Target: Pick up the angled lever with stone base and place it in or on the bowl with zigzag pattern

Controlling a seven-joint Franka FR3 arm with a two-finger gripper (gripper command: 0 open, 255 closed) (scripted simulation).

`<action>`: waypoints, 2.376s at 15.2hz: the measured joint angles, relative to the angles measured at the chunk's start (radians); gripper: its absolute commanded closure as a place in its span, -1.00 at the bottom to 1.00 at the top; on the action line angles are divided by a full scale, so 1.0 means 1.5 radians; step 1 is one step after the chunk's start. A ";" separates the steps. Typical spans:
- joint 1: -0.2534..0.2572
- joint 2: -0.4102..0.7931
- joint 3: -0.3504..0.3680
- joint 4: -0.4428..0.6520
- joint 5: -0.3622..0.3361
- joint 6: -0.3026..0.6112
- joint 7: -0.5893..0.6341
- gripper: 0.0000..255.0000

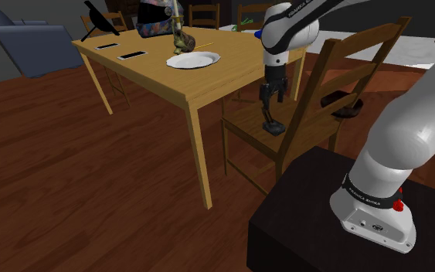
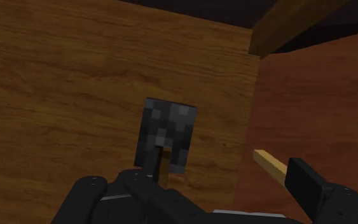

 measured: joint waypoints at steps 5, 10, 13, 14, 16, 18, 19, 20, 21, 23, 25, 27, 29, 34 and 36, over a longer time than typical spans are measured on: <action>-0.012 0.115 -0.033 0.039 0.019 0.095 -0.046 -1.00; -0.016 0.158 -0.042 0.039 0.032 0.142 -0.067 -1.00; -0.016 0.181 -0.043 0.031 0.041 0.171 -0.075 -1.00; -0.015 0.185 -0.042 0.028 0.043 0.178 -0.076 -1.00; -0.015 0.187 -0.042 0.025 0.044 0.184 -0.076 -1.00; -0.015 0.188 -0.042 0.024 0.045 0.186 -0.076 -1.00; -0.015 0.188 -0.042 0.024 0.045 0.186 -0.076 -1.00; -0.015 0.189 -0.042 0.024 0.045 0.186 -0.076 -1.00; -0.015 0.189 -0.042 0.024 0.045 0.186 -0.076 1.00; -0.015 0.189 -0.042 0.024 0.045 0.186 -0.076 1.00; -0.015 0.188 -0.042 0.024 0.045 0.186 -0.076 1.00; -0.015 0.188 -0.042 0.025 0.045 0.186 -0.076 1.00; -0.014 0.188 -0.042 0.025 0.045 0.187 -0.076 1.00; -0.015 0.172 -0.042 0.030 0.038 0.165 -0.071 1.00; -0.017 0.162 -0.043 0.036 0.033 0.150 -0.070 1.00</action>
